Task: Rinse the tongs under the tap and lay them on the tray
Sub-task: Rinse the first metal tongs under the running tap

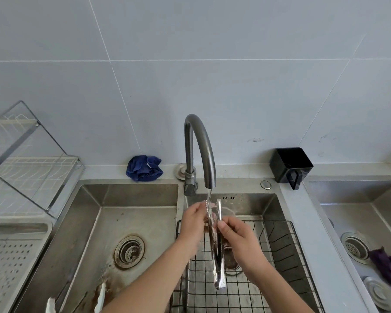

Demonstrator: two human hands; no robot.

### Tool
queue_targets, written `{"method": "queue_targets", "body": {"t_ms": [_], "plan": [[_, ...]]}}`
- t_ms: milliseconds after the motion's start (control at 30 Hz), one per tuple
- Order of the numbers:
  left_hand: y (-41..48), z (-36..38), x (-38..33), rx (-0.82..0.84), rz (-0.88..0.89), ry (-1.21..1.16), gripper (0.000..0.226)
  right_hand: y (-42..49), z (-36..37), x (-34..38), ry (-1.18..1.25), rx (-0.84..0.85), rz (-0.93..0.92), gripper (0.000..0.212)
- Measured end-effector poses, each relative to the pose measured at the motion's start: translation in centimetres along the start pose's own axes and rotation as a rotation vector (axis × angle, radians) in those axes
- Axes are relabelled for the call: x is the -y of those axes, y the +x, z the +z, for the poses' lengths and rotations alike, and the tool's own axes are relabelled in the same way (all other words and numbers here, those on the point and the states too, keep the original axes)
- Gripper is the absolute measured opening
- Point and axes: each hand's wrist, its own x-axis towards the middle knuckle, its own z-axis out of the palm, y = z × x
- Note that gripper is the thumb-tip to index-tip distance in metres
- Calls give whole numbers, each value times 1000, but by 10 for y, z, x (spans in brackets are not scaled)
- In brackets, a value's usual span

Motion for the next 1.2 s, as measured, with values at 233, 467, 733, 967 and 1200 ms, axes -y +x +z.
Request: {"method": "queue_targets", "body": {"t_ms": [233, 467, 733, 967, 1200], "plan": [[-15, 5, 16, 24, -42, 39, 23, 13, 2, -3, 145, 14, 27, 26], [-3, 7, 3, -156, 257, 317, 20, 7, 12, -11, 152, 33, 8, 24], [7, 9, -11, -165, 160, 271, 43, 9, 9, -7, 94, 73, -65, 21], [3, -4, -10, 10, 10, 84, 25, 14, 12, -14, 54, 30, -12, 17], [-3, -19, -6, -53, -35, -82, 20, 24, 23, -15, 16, -1, 25, 18]]}}
